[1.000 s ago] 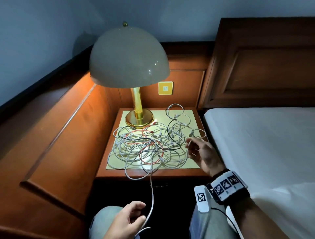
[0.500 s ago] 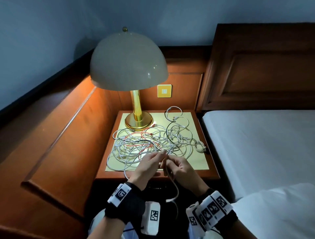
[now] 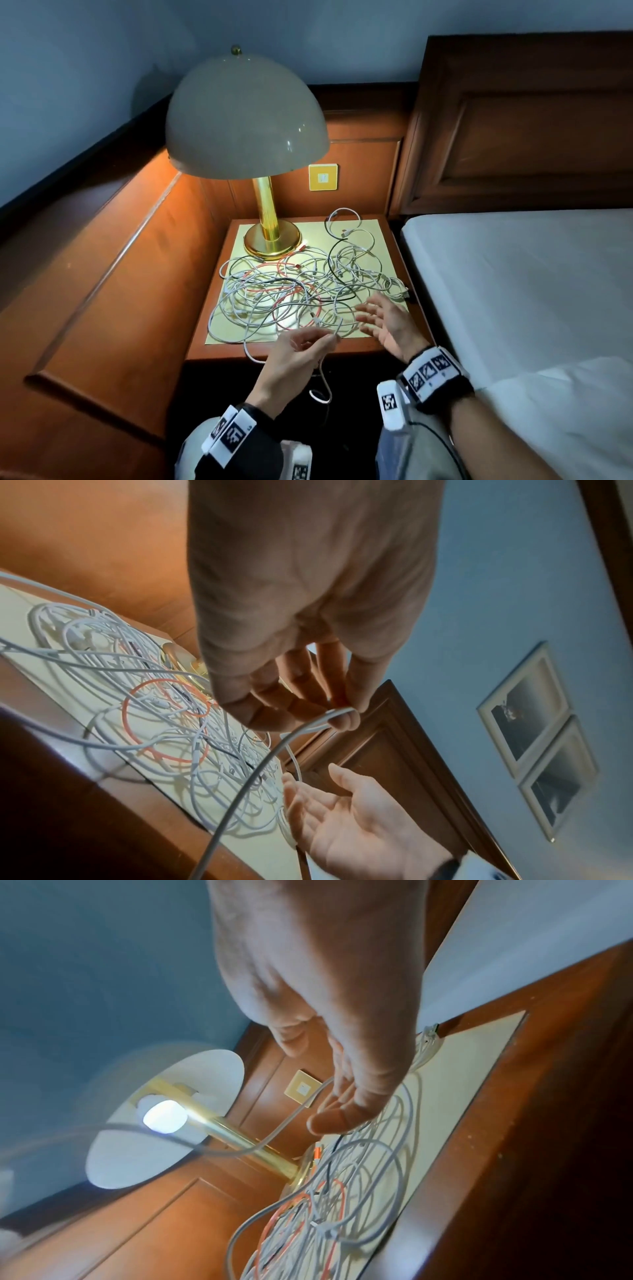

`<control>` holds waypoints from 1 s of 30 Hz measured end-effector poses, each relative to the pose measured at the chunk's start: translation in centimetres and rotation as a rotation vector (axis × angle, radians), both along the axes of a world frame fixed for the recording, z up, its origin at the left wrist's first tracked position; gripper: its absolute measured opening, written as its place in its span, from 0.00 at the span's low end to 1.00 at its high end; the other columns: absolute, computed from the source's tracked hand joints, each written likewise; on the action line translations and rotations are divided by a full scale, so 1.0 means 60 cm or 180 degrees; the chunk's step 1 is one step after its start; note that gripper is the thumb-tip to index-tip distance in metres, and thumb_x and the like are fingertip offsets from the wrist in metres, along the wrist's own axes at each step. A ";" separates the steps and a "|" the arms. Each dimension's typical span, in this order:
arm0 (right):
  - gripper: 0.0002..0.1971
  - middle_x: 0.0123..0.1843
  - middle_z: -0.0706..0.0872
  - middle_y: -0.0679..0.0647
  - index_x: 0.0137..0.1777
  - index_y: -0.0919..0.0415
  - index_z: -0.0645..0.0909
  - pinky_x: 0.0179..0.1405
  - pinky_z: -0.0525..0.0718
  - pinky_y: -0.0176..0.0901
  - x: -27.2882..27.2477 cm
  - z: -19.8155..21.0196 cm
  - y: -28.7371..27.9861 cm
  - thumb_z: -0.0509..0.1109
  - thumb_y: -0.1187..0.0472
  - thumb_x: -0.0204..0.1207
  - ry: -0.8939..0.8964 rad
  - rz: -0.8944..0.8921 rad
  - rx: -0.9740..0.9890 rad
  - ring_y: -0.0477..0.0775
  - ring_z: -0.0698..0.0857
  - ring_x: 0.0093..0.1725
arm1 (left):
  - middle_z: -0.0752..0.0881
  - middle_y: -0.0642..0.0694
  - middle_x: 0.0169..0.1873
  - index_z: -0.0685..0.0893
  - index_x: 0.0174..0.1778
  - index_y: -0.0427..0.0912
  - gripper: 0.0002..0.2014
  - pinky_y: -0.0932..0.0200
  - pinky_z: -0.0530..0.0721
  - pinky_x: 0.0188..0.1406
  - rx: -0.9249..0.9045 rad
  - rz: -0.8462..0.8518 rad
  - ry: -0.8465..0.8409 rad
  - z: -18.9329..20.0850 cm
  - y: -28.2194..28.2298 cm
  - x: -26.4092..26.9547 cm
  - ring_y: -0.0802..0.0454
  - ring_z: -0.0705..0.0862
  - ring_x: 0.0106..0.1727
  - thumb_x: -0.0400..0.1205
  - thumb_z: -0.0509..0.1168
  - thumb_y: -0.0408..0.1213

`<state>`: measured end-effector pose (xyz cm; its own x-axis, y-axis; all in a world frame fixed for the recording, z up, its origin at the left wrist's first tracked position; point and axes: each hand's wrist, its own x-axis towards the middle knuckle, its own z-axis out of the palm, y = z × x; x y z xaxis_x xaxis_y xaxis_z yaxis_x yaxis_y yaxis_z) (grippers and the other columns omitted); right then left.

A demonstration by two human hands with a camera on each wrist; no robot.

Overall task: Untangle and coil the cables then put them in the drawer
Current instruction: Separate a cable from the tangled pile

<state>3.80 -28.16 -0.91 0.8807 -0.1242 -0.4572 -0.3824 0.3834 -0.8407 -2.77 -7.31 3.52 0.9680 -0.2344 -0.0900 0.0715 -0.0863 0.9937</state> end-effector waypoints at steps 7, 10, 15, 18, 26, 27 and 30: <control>0.15 0.42 0.88 0.63 0.63 0.76 0.79 0.22 0.83 0.41 0.106 -0.031 -0.041 0.64 0.61 0.88 0.0250 -0.0794 -0.0107 0.56 0.86 0.31 | 0.92 0.50 0.38 0.94 0.45 0.42 0.06 0.70 0.77 0.40 0.0239 -0.0205 0.0029 -0.014 -0.003 -0.020 0.63 0.85 0.38 0.83 0.72 0.35; 0.13 0.42 0.87 0.62 0.69 0.73 0.77 0.21 0.82 0.37 0.120 -0.032 -0.054 0.62 0.70 0.87 0.0197 -0.0832 -0.0045 0.56 0.84 0.33 | 0.93 0.50 0.39 0.94 0.45 0.45 0.06 0.69 0.79 0.42 0.0345 -0.0237 0.0012 -0.017 -0.004 -0.019 0.63 0.87 0.40 0.83 0.72 0.37; 0.16 0.46 0.90 0.57 0.73 0.58 0.76 0.31 0.80 0.40 0.114 -0.021 -0.068 0.62 0.69 0.87 -0.0255 -0.0779 0.0156 0.55 0.85 0.37 | 0.93 0.53 0.39 0.94 0.47 0.45 0.06 0.71 0.78 0.43 0.0460 -0.0276 0.0063 -0.032 -0.003 -0.013 0.65 0.86 0.40 0.84 0.71 0.37; 0.16 0.49 0.92 0.54 0.73 0.56 0.77 0.32 0.79 0.41 0.097 -0.006 -0.071 0.63 0.66 0.87 -0.0492 -0.0688 0.0034 0.55 0.88 0.40 | 0.91 0.57 0.37 0.94 0.47 0.45 0.05 0.71 0.78 0.42 0.0560 -0.0286 0.0127 -0.044 0.000 -0.014 0.67 0.84 0.38 0.84 0.71 0.36; 0.10 0.53 0.93 0.56 0.64 0.56 0.81 0.33 0.80 0.40 0.019 0.053 -0.048 0.65 0.64 0.87 -0.0864 -0.0522 -0.0098 0.54 0.88 0.39 | 0.92 0.65 0.42 0.93 0.47 0.53 0.05 0.74 0.79 0.45 0.1258 -0.0275 0.0165 -0.071 0.010 -0.029 0.70 0.86 0.42 0.82 0.71 0.40; 0.09 0.54 0.93 0.58 0.63 0.55 0.82 0.33 0.79 0.40 0.003 0.059 -0.040 0.65 0.64 0.86 -0.0910 -0.0403 -0.0133 0.54 0.88 0.39 | 0.92 0.65 0.43 0.92 0.47 0.54 0.05 0.73 0.80 0.47 0.1253 -0.0234 0.0139 -0.069 0.012 -0.030 0.69 0.87 0.44 0.83 0.71 0.41; 0.08 0.55 0.93 0.60 0.62 0.56 0.82 0.33 0.80 0.41 -0.048 0.076 -0.009 0.67 0.63 0.86 -0.1077 -0.0079 -0.0350 0.56 0.88 0.39 | 0.92 0.61 0.44 0.92 0.51 0.52 0.05 0.71 0.81 0.48 0.0926 0.0093 -0.0040 -0.051 0.012 -0.028 0.66 0.88 0.45 0.85 0.69 0.41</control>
<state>0.91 -28.69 3.63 0.9760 -0.1797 -0.1226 -0.0667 0.2893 -0.9549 -4.46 -6.59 0.44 0.9754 -0.1724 -0.1373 0.0660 -0.3659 0.9283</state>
